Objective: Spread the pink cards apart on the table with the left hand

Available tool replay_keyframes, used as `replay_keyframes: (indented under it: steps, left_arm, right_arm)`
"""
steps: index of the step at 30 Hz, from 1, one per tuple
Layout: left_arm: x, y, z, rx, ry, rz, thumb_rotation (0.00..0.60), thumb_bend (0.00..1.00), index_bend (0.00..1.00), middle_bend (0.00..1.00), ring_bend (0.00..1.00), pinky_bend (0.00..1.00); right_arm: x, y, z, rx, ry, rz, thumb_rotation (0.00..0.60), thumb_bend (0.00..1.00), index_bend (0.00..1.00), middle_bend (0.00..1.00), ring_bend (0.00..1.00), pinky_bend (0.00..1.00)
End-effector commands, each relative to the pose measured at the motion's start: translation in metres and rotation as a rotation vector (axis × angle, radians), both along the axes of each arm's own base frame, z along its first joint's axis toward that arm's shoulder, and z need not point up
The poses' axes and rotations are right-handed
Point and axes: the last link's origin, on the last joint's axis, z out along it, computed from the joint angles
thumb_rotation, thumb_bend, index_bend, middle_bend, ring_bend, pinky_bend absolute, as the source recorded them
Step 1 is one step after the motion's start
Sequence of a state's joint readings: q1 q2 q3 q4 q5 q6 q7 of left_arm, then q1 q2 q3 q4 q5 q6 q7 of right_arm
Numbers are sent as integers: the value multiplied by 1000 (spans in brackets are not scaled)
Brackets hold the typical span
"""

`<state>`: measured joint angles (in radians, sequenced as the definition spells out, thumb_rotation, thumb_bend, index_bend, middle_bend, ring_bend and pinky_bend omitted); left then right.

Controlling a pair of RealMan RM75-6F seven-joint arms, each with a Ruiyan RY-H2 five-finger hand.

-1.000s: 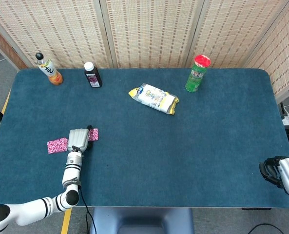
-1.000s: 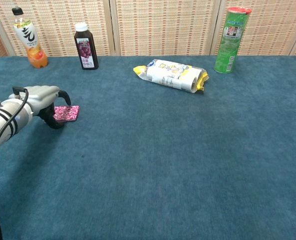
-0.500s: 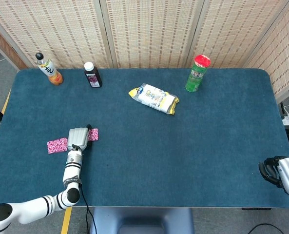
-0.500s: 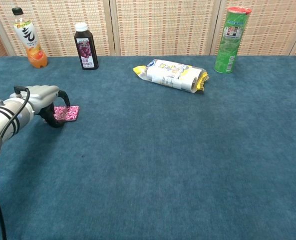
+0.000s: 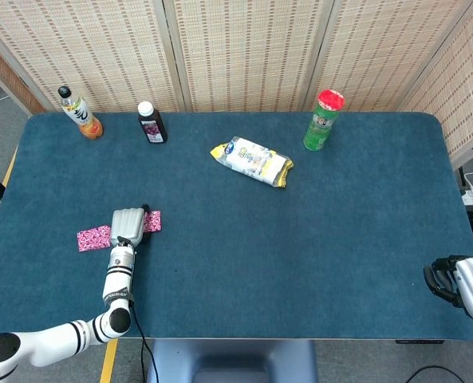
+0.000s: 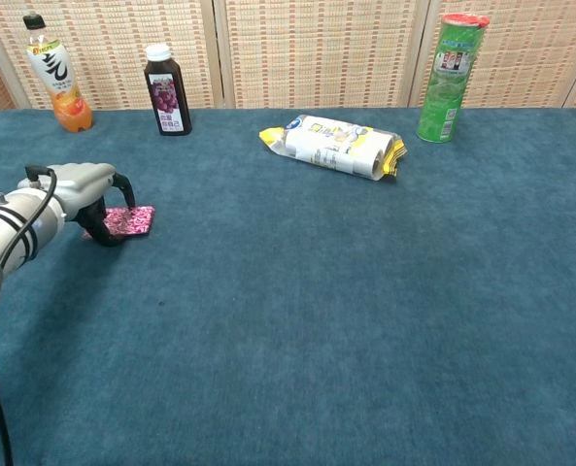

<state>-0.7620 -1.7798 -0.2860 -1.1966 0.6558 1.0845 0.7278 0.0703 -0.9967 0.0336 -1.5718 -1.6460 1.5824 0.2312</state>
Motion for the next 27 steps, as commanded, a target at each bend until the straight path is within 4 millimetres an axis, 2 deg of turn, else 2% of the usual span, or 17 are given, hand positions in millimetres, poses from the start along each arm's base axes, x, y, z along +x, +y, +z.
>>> replay_keyframes:
  steps: [1, 6, 9, 14, 19, 27]
  left_arm:
    - [0, -1, 2, 6, -3, -5, 600, 322, 534, 1000, 1000, 1000]
    - [-1, -7, 7, 17, -7, -25, 600, 321, 590, 1000, 1000, 1000]
    - [-2, -18, 15, 25, -14, -42, 600, 320, 603, 1000, 1000, 1000]
    - [-16, -56, 32, 21, -27, -42, 600, 320, 608, 1000, 1000, 1000]
    - [-40, -97, 47, 23, -3, 11, 600, 321, 609, 1000, 1000, 1000]
    - [-60, -134, 61, 38, 17, 61, 600, 322, 610, 1000, 1000, 1000]
  right_arm:
    - [0, 0, 0, 1, 1, 0, 600, 453, 1000, 887, 852, 1000]
    - [0, 0, 0, 0, 1, 1, 600, 452, 1000, 887, 852, 1000]
    - [0, 0, 0, 0, 1, 1, 600, 453, 1000, 887, 852, 1000]
    - [0, 0, -1, 2, 0, 3, 600, 453, 1000, 887, 852, 1000]
    - [1, 0, -2, 8, 4, 6, 600, 453, 1000, 887, 852, 1000]
    - [1, 0, -4, 8, 6, 5, 600, 452, 1000, 887, 852, 1000]
